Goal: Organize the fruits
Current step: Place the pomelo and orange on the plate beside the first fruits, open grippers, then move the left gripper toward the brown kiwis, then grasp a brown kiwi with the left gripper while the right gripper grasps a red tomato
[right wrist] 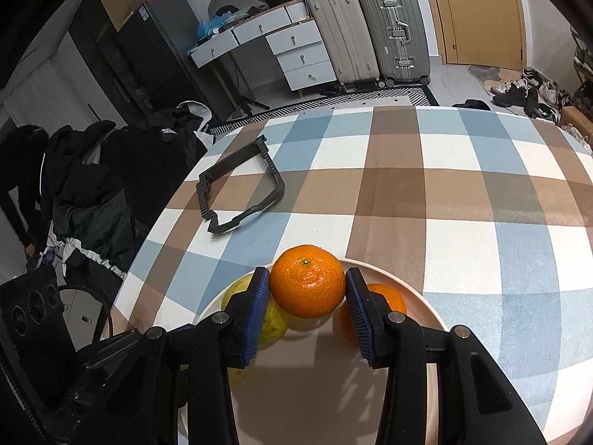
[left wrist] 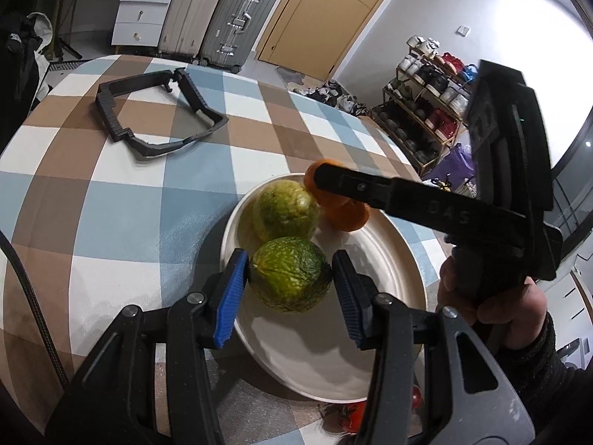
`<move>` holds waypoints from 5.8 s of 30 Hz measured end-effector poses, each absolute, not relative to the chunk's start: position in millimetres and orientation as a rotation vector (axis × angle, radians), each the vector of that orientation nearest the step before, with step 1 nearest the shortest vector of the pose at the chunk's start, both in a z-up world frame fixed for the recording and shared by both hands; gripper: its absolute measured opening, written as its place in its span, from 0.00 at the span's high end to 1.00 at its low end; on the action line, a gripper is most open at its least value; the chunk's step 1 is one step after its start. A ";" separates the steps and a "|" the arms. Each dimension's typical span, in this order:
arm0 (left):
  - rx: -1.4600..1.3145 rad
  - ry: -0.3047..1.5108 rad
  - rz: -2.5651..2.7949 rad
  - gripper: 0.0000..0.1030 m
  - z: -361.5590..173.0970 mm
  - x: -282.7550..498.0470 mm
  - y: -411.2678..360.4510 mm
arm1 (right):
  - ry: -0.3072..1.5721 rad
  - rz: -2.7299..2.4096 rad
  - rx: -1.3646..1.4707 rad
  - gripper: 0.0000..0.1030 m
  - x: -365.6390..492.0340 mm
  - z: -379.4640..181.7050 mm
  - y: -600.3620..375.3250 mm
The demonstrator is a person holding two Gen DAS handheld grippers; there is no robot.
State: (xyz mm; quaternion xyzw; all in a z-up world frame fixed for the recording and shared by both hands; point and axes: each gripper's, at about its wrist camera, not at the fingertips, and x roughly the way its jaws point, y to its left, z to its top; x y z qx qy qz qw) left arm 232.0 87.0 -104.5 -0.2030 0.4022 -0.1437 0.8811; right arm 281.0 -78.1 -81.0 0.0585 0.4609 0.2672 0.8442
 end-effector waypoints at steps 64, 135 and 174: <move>-0.230 0.893 -0.152 0.04 -96.1 51.7 -14.1 | 0.767 0.321 0.306 0.00 19.5 -79.0 -225.6; -0.631 0.812 -0.198 0.78 -113.4 40.5 149.1 | 0.731 0.358 -0.537 0.69 13.2 -108.3 -16.4; -0.535 0.845 -0.194 0.78 -99.6 68.5 108.8 | 0.849 0.447 0.167 0.71 66.5 -96.6 -132.2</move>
